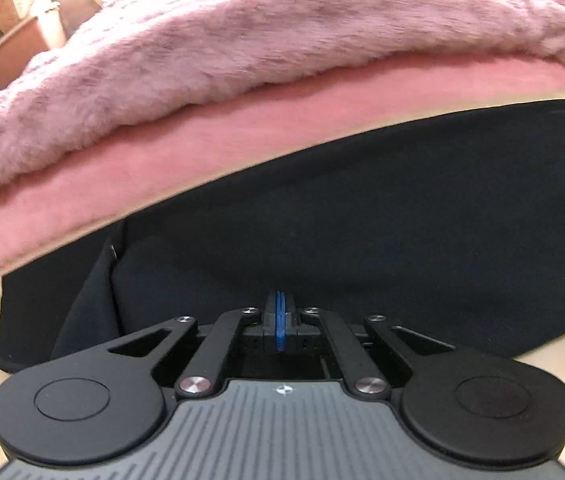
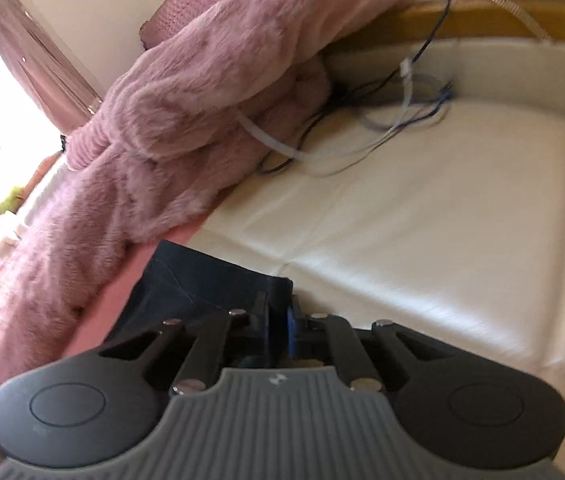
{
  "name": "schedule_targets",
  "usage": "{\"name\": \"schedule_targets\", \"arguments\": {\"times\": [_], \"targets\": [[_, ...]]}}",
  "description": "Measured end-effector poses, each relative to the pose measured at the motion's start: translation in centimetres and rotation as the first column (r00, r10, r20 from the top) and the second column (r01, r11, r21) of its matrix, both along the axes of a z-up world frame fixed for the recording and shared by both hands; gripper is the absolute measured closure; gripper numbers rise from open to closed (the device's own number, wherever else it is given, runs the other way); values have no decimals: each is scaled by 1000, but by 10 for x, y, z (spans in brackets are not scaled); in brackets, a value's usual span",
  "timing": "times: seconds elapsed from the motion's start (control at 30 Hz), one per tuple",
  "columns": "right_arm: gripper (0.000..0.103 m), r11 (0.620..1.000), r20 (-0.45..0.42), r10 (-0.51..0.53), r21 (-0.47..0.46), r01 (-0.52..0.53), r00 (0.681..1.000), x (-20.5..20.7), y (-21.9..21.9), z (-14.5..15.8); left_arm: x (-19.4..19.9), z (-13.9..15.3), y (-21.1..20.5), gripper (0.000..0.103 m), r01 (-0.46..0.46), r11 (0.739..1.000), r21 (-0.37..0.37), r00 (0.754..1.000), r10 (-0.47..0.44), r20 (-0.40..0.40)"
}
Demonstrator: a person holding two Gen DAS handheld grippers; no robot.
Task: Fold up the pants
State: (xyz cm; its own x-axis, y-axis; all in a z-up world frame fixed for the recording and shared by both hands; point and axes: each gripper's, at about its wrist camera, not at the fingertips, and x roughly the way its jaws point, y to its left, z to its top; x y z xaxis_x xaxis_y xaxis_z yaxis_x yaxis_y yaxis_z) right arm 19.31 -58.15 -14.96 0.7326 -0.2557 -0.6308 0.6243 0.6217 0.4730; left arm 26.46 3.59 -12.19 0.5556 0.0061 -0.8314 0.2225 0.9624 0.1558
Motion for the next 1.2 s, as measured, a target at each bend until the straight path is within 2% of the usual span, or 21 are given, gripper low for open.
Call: {"name": "schedule_targets", "arguments": {"times": [0.17, 0.3, 0.37, 0.4, 0.47, 0.53, 0.6, 0.67, 0.7, 0.8, 0.9, 0.93, 0.97, 1.03, 1.1, 1.2], "targets": [[101, 994, -115, -37, -108, 25, 993, -33, -32, 12, -45, 3, -35, 103, 57, 996, -65, 997, -60, -38], [100, 982, -177, -49, -186, 15, 983, -53, -46, 20, -72, 1, -49, 103, 71, 996, -55, 997, -71, -12], [96, 979, -200, -22, -203, -19, 980, -53, -48, 22, -75, 2, -49, 102, 54, 997, -56, 999, -54, 5], [92, 976, -214, -13, -217, -34, 977, -53, -46, 24, -76, 5, -47, 100, 47, 997, -61, 999, -46, 15], [74, 964, -245, -12, -262, -55, 970, -50, -40, 30, -85, 14, -43, 92, 51, 997, -50, 998, -49, 45], [64, 951, -242, 6, -299, -80, 970, -52, -29, 38, -94, 25, -39, 86, 57, 998, -28, 995, -55, 86], [61, 925, -253, 20, -362, -114, 967, -52, -12, 48, -107, 33, -29, 80, 49, 999, -1, 993, -48, 112], [60, 893, -276, 33, -424, -152, 961, -53, 9, 57, -119, 37, -18, 65, 46, 999, 30, 991, -49, 122], [59, 874, -277, 52, -452, -178, 960, -55, 24, 61, -124, 38, -13, 62, 46, 998, 50, 991, -52, 122], [56, 843, -244, 175, -463, -273, 954, -64, 69, 72, -138, 33, 3, 54, 39, 994, 105, 993, -50, 104], [56, 813, -223, 337, -422, -402, 915, -70, 118, 70, -146, 26, 14, 51, 24, 993, 114, 996, -34, 86], [56, 795, -222, 389, -409, -447, 894, -70, 135, 67, -148, 24, 15, 47, 21, 993, 112, 995, -32, 89], [57, 771, -227, 439, -401, -494, 869, -71, 153, 63, -149, 22, 15, 42, 21, 994, 111, 995, -32, 95], [57, 718, -258, 508, -402, -569, 822, -70, 185, 53, -149, 17, 11, 39, 24, 994, 111, 994, -36, 104], [57, 674, -281, 552, -404, -618, 785, -69, 210, 45, -151, 14, 5, 39, 37, 993, 109, 994, -48, 100], [57, 636, -304, 581, -408, -654, 755, -67, 235, 36, -156, 6, -4, 36, 43, 992, 121, 994, -54, 92]]}}
